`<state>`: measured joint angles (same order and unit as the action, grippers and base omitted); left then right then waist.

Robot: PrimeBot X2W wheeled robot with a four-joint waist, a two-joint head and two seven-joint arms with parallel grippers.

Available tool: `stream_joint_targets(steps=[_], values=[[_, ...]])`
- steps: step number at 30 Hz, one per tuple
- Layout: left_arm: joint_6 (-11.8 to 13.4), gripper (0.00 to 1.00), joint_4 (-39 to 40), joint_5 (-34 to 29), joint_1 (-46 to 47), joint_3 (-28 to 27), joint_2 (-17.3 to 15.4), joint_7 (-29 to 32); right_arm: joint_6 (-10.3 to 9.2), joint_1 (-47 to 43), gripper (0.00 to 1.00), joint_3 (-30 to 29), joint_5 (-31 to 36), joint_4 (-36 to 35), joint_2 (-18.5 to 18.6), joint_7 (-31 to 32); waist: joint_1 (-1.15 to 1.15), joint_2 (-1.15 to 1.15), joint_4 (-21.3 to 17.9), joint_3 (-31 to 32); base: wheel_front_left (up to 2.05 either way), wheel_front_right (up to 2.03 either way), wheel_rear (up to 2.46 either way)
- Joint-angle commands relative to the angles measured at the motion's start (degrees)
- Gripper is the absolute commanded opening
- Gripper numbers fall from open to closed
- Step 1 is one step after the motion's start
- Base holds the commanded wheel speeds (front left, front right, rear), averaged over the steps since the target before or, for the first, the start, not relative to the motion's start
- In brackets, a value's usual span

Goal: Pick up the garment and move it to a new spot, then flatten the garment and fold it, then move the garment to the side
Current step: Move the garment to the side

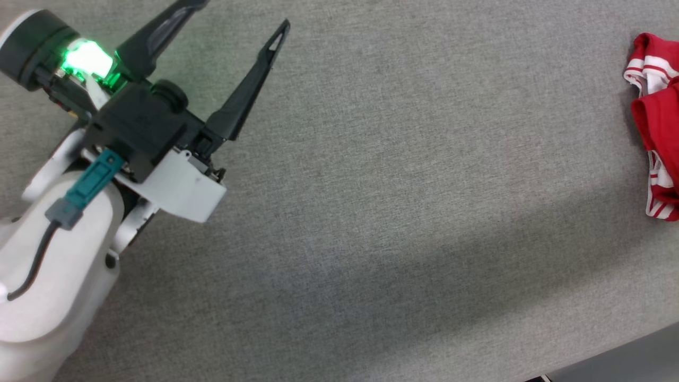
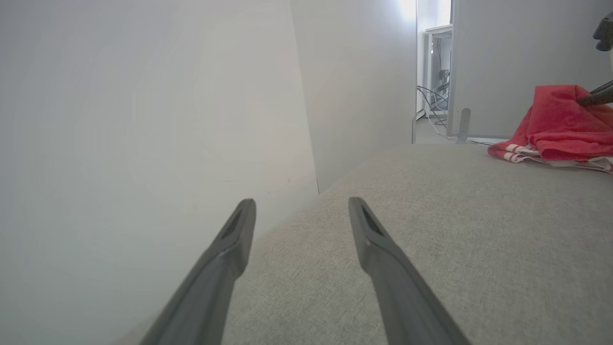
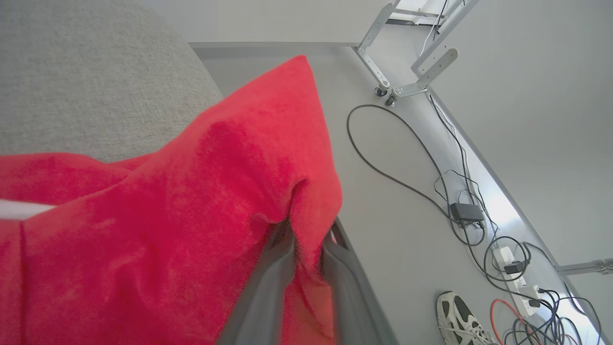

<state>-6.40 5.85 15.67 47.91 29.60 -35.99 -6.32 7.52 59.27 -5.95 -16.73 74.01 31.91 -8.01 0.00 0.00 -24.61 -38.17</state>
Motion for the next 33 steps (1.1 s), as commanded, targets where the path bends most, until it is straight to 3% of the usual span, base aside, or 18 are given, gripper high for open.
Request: stream_joint_targets(steps=[1,2,3,11,15,20,26,33], values=[[0.38,1.00,0.16,0.35,-0.03,-0.11,-0.02,-0.21,-0.07,0.33,0.82,-1.00,1.07,0.10,-0.44,0.35,0.00,0.00,0.20,0.06,0.00,0.00,0.00],[0.43,1.00,0.14,0.35,-0.12,-0.13,-0.04,-0.29,-0.07,0.31,0.95,-1.51,1.62,0.10,-0.63,0.66,0.00,0.00,0.31,0.13,0.00,0.00,0.00],[0.56,1.00,0.12,0.35,-0.18,-0.16,-0.03,-0.37,-0.07,0.26,1.00,-2.11,2.30,0.09,-0.78,0.95,0.00,0.00,0.41,0.21,0.00,0.00,0.00],[1.57,1.00,-0.73,0.89,-0.79,-0.24,0.57,-1.82,-0.07,-0.32,1.00,-6.44,6.52,0.11,-0.66,1.50,0.00,0.00,1.75,1.74,0.00,0.00,0.00],[2.46,1.00,-2.74,1.47,-2.41,-0.14,1.51,-3.87,-0.07,-0.52,1.00,-6.97,6.78,0.11,-2.55,1.49,0.00,0.00,3.31,4.41,0.00,0.00,0.00],[4.19,1.00,-6.40,2.98,-6.18,-0.67,3.11,-6.60,-0.07,-2.29,1.00,-2.24,6.39,-1.01,-5.16,0.73,0.00,0.00,6.32,9.20,0.00,0.00,0.00],[6.27,1.00,-10.56,6.13,-13.39,-2.88,5.02,-8.43,-0.07,-5.24,1.00,3.92,0.21,-5.06,-9.23,1.81,0.00,0.00,10.35,15.41,0.00,0.00,0.00],[5.58,1.00,-13.35,10.04,-23.02,-8.67,9.14,-8.87,-0.07,-11.02,1.00,13.63,-8.35,-14.43,-11.61,1.86,0.00,0.00,15.01,22.21,0.00,0.00,0.00]])
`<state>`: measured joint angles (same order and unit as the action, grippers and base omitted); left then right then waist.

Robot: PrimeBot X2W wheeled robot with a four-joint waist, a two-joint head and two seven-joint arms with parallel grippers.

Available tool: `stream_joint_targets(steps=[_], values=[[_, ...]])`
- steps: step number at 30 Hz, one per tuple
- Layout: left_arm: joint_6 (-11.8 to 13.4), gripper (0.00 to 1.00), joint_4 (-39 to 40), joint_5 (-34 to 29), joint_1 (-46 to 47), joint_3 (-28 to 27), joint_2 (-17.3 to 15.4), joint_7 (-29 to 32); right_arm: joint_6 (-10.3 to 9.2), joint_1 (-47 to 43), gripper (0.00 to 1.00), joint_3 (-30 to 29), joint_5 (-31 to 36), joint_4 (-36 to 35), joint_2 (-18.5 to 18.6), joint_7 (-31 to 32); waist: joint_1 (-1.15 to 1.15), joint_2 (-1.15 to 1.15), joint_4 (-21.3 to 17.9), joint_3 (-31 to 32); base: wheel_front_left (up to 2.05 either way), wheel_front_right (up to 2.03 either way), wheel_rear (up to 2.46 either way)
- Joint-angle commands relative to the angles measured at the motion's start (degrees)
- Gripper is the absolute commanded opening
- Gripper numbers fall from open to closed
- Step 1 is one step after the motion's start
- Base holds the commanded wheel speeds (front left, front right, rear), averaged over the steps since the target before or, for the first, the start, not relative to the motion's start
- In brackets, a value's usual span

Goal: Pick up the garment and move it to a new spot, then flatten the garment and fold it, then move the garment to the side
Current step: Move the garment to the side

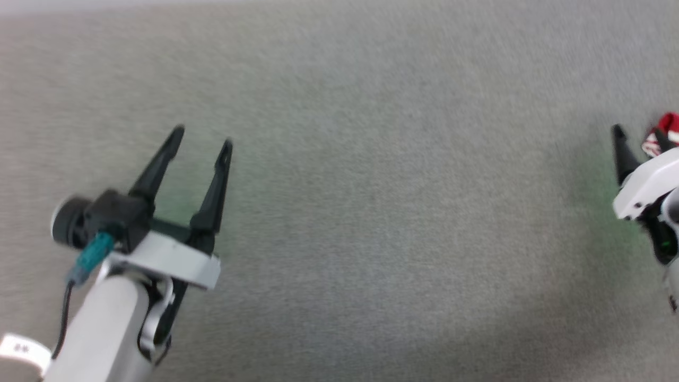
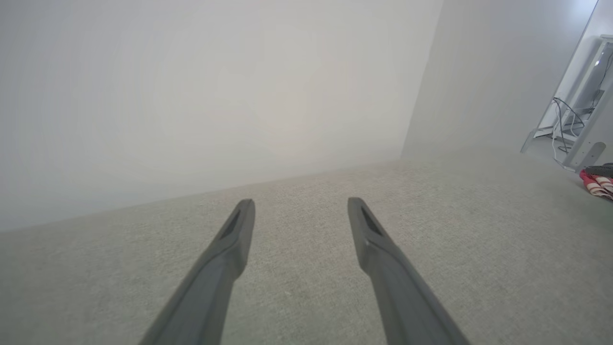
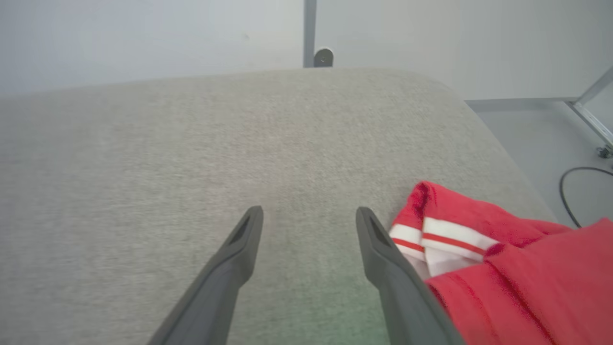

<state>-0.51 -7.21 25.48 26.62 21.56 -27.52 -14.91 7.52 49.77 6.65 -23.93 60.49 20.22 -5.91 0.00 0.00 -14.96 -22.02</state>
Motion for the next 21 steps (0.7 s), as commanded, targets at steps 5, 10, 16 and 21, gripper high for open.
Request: stream_joint_targets(steps=[5,10,16,21], values=[[-1.50,1.00,-2.08,0.09,-8.07,-5.34,3.93,-0.26,-0.07,-6.45,1.00,8.43,-7.02,-8.28,-0.98,-1.73,0.00,0.00,7.61,11.46,0.00,0.00,0.00],[-2.54,1.00,-4.11,-0.86,-13.95,-9.24,6.40,-0.26,-0.07,-10.70,1.00,13.93,-11.65,-13.38,-0.34,-4.36,0.00,0.00,8.76,16.50,0.00,0.00,0.00],[-3.30,1.00,-5.50,-2.49,-20.01,-13.17,8.75,-0.26,-0.07,-16.30,1.00,16.13,-16.08,-18.65,1.17,-7.48,0.00,0.00,10.14,20.74,0.00,0.00,0.00],[-4.02,1.00,-4.37,-3.99,-24.13,-15.68,10.78,-0.15,-0.06,-22.33,1.00,14.28,-17.47,-23.10,2.93,-8.83,0.00,0.00,11.68,22.48,0.00,0.00,0.00]])
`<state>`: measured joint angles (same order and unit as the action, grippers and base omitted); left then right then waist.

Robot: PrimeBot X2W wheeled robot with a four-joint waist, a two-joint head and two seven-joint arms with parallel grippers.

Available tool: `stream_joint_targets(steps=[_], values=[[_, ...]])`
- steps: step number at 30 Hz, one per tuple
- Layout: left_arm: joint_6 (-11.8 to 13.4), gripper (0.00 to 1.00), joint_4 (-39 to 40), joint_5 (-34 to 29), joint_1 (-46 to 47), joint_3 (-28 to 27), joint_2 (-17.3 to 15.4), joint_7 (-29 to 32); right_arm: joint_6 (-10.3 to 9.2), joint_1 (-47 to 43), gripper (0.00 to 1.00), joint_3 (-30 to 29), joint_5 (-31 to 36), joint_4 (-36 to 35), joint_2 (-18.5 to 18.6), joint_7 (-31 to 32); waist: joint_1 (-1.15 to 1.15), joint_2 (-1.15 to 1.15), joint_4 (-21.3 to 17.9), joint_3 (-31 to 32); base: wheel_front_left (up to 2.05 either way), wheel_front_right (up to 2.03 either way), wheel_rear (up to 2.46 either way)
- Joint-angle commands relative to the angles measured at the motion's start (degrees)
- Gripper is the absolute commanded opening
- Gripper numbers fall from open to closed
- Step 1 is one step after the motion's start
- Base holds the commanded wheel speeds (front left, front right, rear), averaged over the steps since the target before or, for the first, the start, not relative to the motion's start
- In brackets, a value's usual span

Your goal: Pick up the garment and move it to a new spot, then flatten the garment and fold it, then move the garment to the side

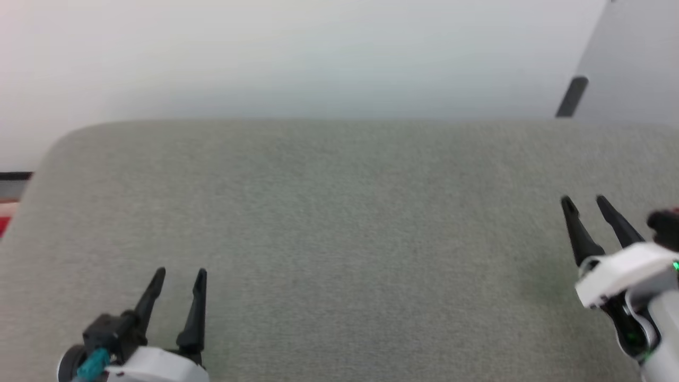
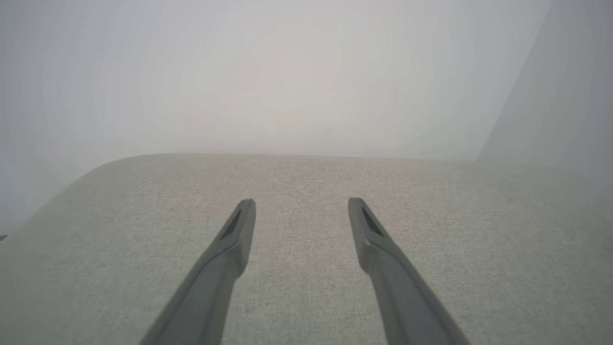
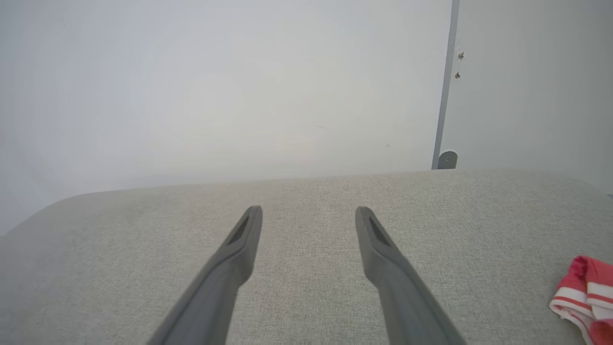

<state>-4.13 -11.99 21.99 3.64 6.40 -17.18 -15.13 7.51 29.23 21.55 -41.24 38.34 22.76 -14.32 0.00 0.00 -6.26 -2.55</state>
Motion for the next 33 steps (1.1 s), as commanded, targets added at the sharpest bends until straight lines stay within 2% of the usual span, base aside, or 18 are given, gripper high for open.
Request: stream_joint_targets(steps=[1,8,15,26,33], values=[[-0.58,1.00,0.76,-0.88,-1.87,-0.85,0.72,0.07,-0.05,-3.05,1.00,-1.04,-0.20,-1.87,0.65,-0.46,0.00,0.00,3.25,3.21,0.00,0.00,0.00],[-1.89,1.00,3.40,-3.27,-6.67,-3.37,2.73,0.07,-0.05,-12.98,1.00,-5.15,2.61,-8.97,2.55,-0.76,0.00,0.00,4.69,4.60,0.00,0.00,0.00],[-2.42,1.00,6.52,-4.49,-11.18,-5.21,4.67,0.07,-0.05,-21.60,1.00,-12.10,5.19,-16.82,2.54,1.18,0.00,0.00,5.28,5.27,0.00,0.00,0.00],[-2.92,1.00,11.60,-6.39,-16.61,-7.15,7.27,0.06,-0.05,-31.83,1.00,-24.38,11.47,-32.18,-3.63,7.42,0.00,0.00,5.63,5.43,0.00,0.00,0.00],[-3.03,1.00,12.42,-7.11,-17.14,-7.59,7.91,0.06,-0.05,-34.08,1.00,-27.61,13.50,-36.86,-6.76,10.13,0.00,0.00,5.52,5.47,0.00,0.00,0.00]])
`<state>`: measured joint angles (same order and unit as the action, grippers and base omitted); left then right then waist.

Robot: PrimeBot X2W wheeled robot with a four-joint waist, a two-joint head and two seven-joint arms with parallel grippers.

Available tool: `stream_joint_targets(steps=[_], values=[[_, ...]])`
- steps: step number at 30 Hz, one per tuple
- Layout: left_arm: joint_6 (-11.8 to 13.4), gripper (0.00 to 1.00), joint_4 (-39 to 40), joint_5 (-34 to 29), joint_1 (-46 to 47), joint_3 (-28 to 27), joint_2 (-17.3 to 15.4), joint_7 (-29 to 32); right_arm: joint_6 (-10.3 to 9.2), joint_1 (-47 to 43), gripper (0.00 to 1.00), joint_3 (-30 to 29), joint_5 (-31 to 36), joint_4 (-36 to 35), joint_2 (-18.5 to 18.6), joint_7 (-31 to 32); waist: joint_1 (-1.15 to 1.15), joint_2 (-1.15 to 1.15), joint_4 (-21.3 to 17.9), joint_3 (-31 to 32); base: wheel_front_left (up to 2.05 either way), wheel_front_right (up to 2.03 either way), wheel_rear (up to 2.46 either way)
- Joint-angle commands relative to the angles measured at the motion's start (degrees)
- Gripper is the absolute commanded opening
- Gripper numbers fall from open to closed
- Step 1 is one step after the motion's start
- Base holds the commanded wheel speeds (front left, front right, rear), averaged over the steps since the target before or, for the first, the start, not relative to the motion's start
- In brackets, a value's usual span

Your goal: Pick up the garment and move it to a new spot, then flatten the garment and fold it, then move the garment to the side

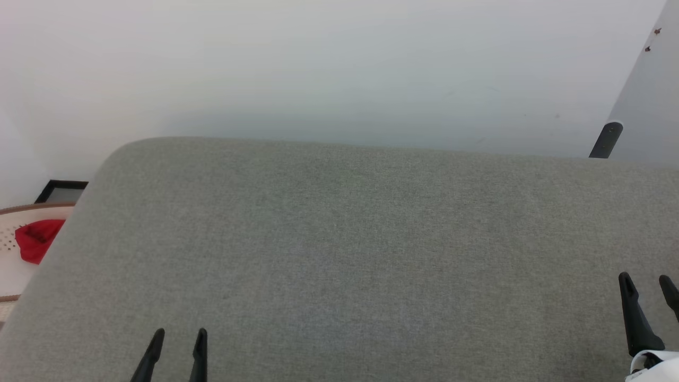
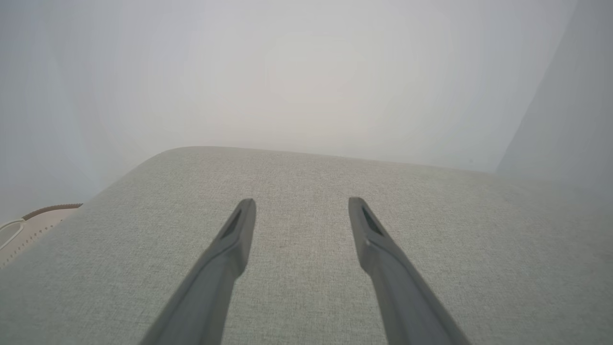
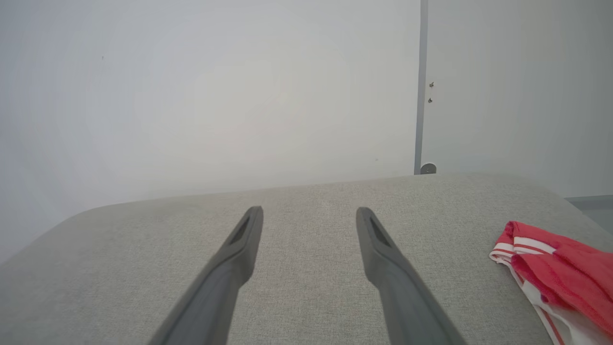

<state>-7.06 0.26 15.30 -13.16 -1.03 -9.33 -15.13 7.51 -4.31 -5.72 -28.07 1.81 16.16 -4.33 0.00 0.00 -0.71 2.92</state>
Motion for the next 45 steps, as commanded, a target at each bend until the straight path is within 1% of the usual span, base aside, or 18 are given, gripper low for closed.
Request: stream_joint_targets(steps=[1,16,37,38,42,45], values=[[-0.14,1.00,0.22,-0.45,-0.33,-0.17,0.11,0.06,-0.05,-0.76,1.00,-0.52,0.54,-0.72,-0.40,0.36,0.00,0.00,-0.08,-0.02,0.00,0.00,0.00],[-0.43,1.00,0.40,-1.27,0.65,-0.18,0.70,0.06,-0.05,-1.89,1.00,-1.45,0.87,-3.08,-2.48,1.20,0.00,0.00,-0.05,-0.15,0.00,0.00,0.00],[-0.47,1.00,0.07,-0.71,1.27,-0.12,0.73,0.06,-0.05,-2.07,1.00,-1.06,0.46,-3.50,-3.52,1.04,0.00,0.00,-0.02,-0.41,0.00,0.00,0.00],[-0.30,0.00,0.23,-0.81,0.91,-0.09,0.79,0.00,0.00,-1.38,0.00,-1.13,0.49,-3.27,-3.39,1.29,0.00,0.00,-0.02,-0.42,0.00,0.00,0.00],[-0.27,0.00,-1.46,-0.47,0.29,0.27,1.44,0.03,0.00,-1.77,0.00,-0.93,0.05,-1.42,-4.46,1.41,0.00,0.00,-0.03,-0.47,0.00,0.00,0.00],[-0.21,0.00,-1.72,3.00,0.94,0.26,1.54,0.72,0.00,-1.19,0.00,-0.99,-2.68,-0.82,-4.83,1.87,0.00,0.00,-0.01,-0.54,0.00,0.00,0.00]])
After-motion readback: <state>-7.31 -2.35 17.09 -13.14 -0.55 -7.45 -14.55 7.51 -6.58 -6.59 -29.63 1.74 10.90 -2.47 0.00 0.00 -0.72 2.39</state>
